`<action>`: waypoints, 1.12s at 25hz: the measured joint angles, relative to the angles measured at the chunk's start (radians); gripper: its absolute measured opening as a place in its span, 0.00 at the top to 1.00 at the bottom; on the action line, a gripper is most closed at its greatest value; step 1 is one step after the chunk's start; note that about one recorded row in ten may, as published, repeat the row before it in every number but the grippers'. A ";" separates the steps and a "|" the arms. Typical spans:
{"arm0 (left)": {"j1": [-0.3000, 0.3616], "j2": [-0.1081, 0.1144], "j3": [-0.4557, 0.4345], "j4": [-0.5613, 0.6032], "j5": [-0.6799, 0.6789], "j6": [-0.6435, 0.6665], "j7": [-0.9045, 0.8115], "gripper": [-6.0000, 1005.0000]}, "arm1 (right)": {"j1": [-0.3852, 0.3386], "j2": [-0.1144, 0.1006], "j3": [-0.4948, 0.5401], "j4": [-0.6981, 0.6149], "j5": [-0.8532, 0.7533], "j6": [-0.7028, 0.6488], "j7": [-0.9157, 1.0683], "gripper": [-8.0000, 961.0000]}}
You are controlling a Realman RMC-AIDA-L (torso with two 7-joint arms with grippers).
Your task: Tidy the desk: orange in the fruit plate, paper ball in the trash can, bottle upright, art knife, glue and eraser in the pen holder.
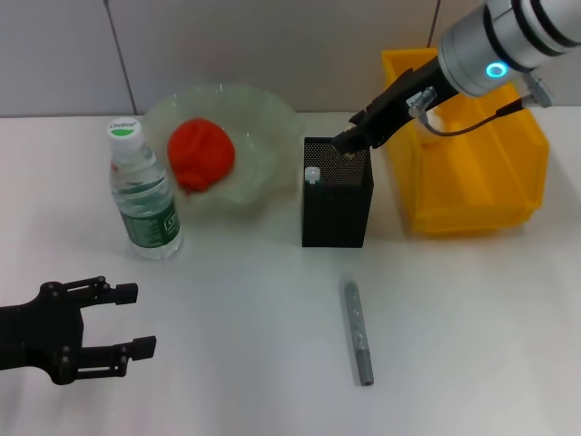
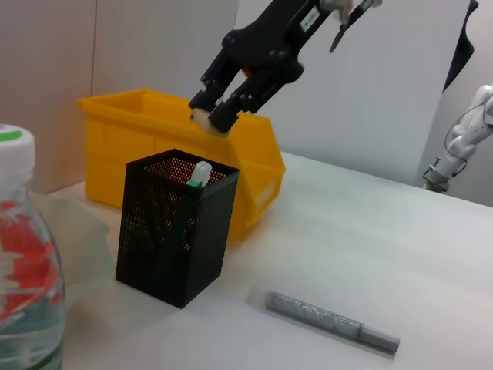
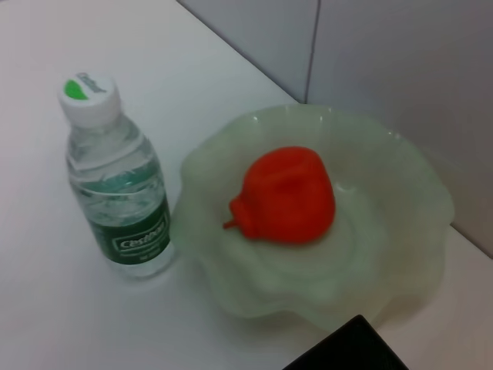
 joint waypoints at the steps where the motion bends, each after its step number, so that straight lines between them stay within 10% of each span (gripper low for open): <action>1: 0.000 0.000 0.000 0.000 0.000 0.000 0.000 0.20 | 0.000 0.000 0.000 0.000 0.000 0.000 0.000 0.56; 10: 0.001 -0.002 0.000 0.010 0.000 0.010 -0.001 0.20 | 0.012 0.000 -0.030 0.068 -0.004 0.079 -0.010 0.55; 18: 0.005 -0.001 0.000 0.010 0.001 0.015 -0.001 0.20 | 0.002 0.011 -0.027 0.041 0.009 0.101 -0.001 0.30; 28: 0.005 -0.004 0.001 0.010 0.007 0.020 -0.001 0.20 | -0.002 -0.017 0.004 -0.172 0.217 -0.303 0.208 0.22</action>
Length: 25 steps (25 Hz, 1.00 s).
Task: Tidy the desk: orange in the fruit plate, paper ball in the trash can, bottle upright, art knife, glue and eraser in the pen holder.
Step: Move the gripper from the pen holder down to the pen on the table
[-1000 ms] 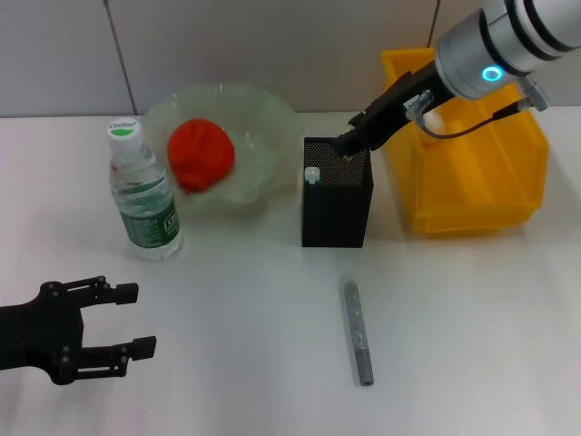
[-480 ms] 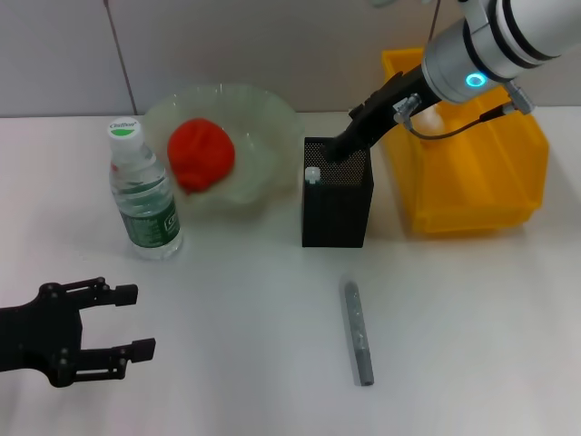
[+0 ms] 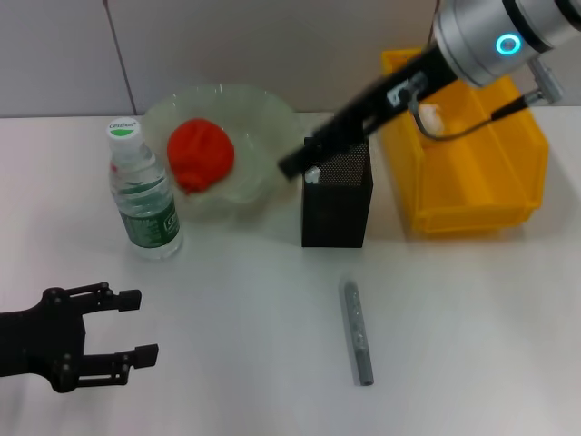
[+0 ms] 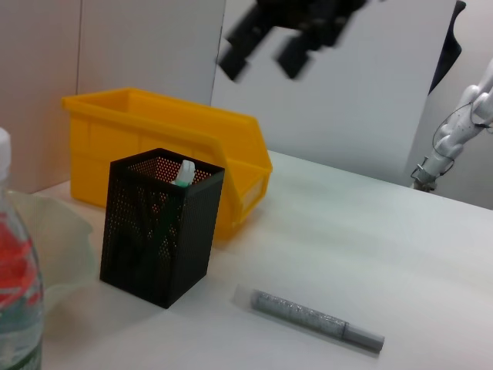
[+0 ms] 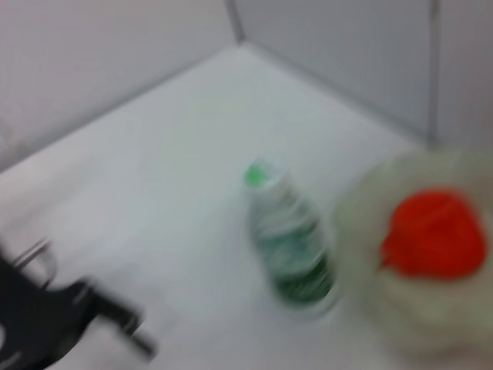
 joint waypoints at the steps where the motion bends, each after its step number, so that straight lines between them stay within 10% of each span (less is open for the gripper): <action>1: -0.001 -0.002 0.002 0.000 0.000 0.000 0.000 0.20 | 0.017 -0.002 -0.002 0.024 -0.008 -0.032 0.022 0.22; 11: -0.006 -0.006 0.008 0.000 0.002 0.000 0.007 0.20 | 0.183 0.035 -0.053 0.394 -0.278 0.031 0.127 0.22; 25: -0.009 -0.009 0.008 0.000 0.003 0.003 0.010 0.20 | 0.197 0.044 -0.271 0.546 -0.263 0.172 0.181 0.22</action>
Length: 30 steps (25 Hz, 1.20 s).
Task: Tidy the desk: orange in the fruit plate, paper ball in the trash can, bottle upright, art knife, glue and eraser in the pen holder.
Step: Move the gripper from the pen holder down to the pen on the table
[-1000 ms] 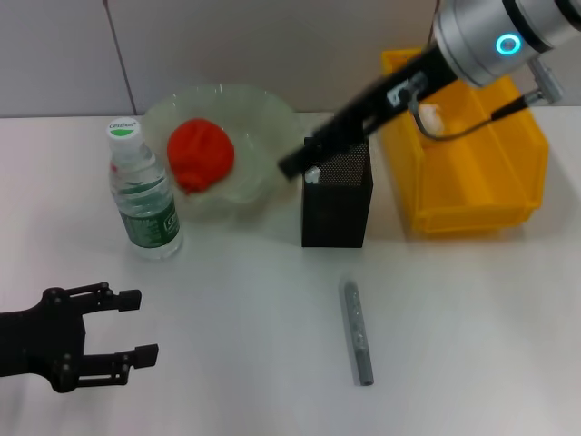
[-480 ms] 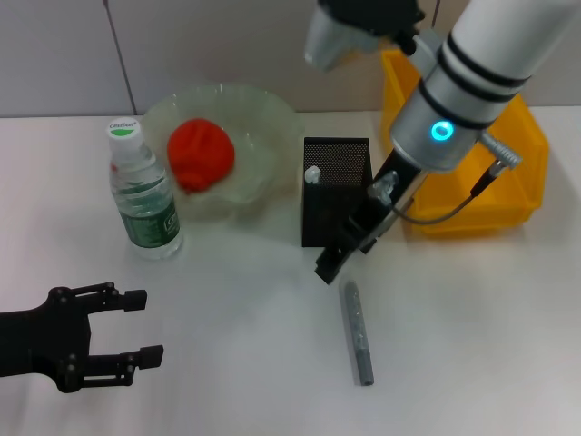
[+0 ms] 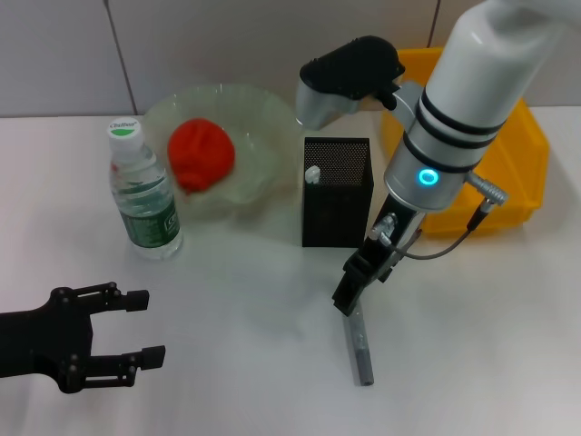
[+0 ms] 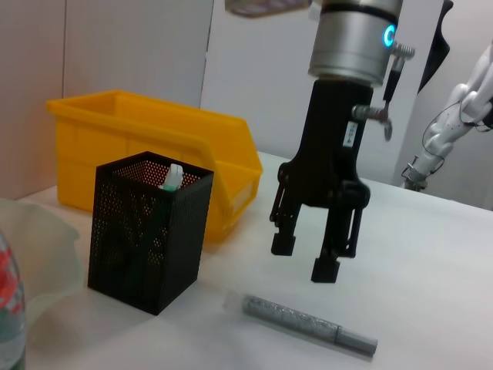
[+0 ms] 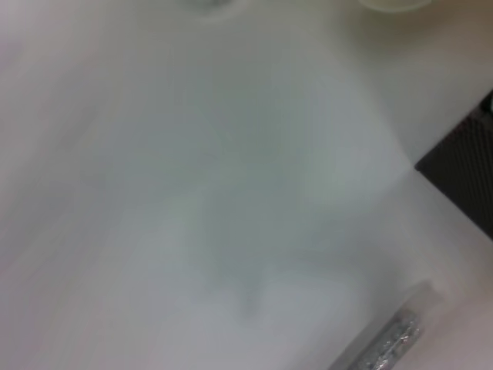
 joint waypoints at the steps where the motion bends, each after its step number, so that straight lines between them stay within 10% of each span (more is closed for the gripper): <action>1: 0.000 -0.001 -0.002 0.000 0.000 0.000 0.001 0.20 | -0.004 0.000 -0.018 0.001 0.008 0.012 -0.002 0.22; 30: -0.007 -0.009 -0.009 0.000 -0.008 -0.008 -0.006 0.20 | -0.050 0.000 -0.259 0.023 0.137 0.116 -0.039 0.26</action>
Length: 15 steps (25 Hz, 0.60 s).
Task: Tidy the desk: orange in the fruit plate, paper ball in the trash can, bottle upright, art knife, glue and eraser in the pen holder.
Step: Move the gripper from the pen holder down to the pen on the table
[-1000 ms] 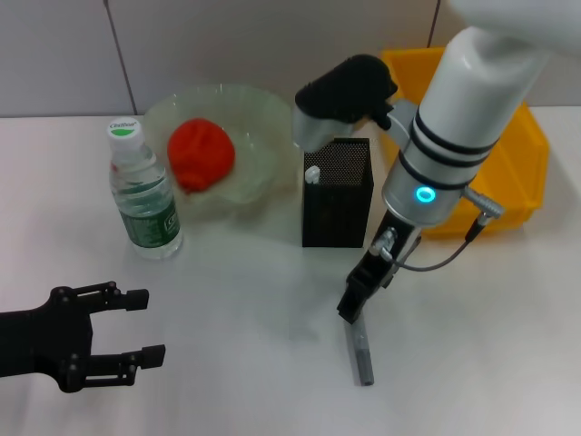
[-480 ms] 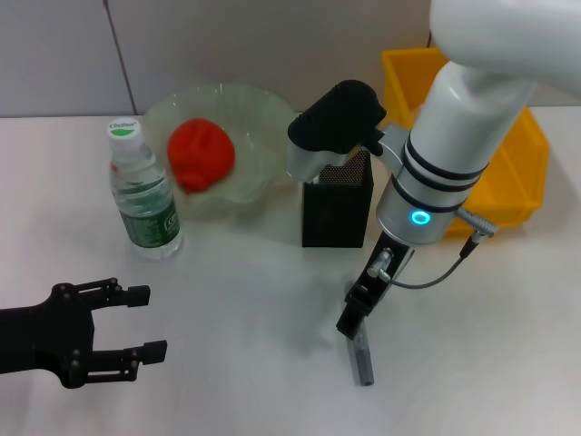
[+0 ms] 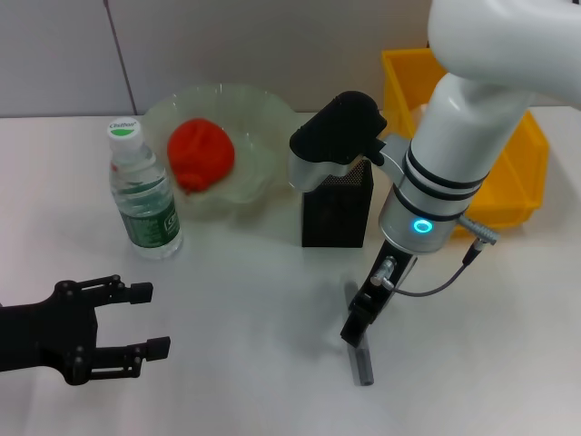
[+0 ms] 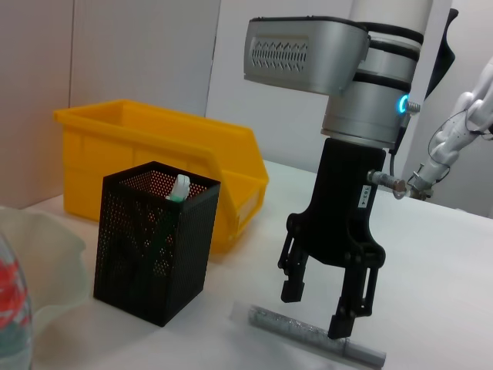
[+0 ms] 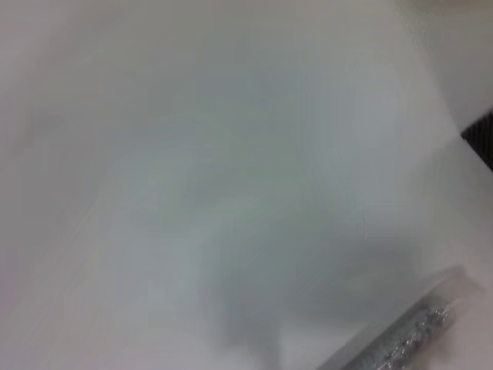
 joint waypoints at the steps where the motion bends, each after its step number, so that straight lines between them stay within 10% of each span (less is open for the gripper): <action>1: 0.000 -0.001 0.000 0.000 0.000 0.000 0.000 0.20 | -0.002 0.000 0.000 0.001 0.005 0.003 -0.005 0.26; 15: 0.000 -0.002 0.000 0.000 -0.001 -0.002 -0.001 0.20 | -0.012 0.000 -0.054 0.012 0.045 0.042 -0.018 0.32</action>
